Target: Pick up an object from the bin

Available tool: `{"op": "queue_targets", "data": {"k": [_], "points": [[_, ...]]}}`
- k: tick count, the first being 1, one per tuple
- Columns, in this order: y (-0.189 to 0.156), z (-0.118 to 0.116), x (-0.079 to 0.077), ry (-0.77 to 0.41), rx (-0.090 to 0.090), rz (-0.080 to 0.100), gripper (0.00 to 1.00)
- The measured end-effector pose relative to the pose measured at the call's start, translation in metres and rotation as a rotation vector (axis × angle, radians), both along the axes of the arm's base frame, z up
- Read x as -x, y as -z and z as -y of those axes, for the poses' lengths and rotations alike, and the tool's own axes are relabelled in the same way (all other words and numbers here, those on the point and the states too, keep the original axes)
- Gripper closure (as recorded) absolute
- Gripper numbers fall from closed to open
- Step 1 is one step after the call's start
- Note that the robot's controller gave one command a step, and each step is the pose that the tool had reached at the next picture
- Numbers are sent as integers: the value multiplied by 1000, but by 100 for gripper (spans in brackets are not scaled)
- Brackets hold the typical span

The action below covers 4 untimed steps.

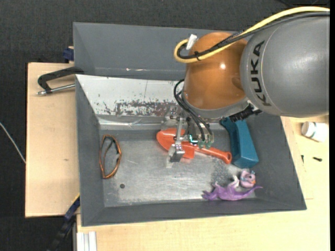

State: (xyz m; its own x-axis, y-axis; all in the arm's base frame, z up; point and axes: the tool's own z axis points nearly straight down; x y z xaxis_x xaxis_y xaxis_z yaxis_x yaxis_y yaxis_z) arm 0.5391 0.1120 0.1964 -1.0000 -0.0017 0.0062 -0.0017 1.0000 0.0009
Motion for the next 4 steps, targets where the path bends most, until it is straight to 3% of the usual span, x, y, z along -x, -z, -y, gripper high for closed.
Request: {"op": "queue_targets", "data": {"k": [1,2,3,4], "points": [[-4,1,-2,2,-1,8,0],[29,23,-9,-2,-4,17,0],[105,78,-49,-7,-1,17,0],[116,87,-55,0,0,15,0]]}}
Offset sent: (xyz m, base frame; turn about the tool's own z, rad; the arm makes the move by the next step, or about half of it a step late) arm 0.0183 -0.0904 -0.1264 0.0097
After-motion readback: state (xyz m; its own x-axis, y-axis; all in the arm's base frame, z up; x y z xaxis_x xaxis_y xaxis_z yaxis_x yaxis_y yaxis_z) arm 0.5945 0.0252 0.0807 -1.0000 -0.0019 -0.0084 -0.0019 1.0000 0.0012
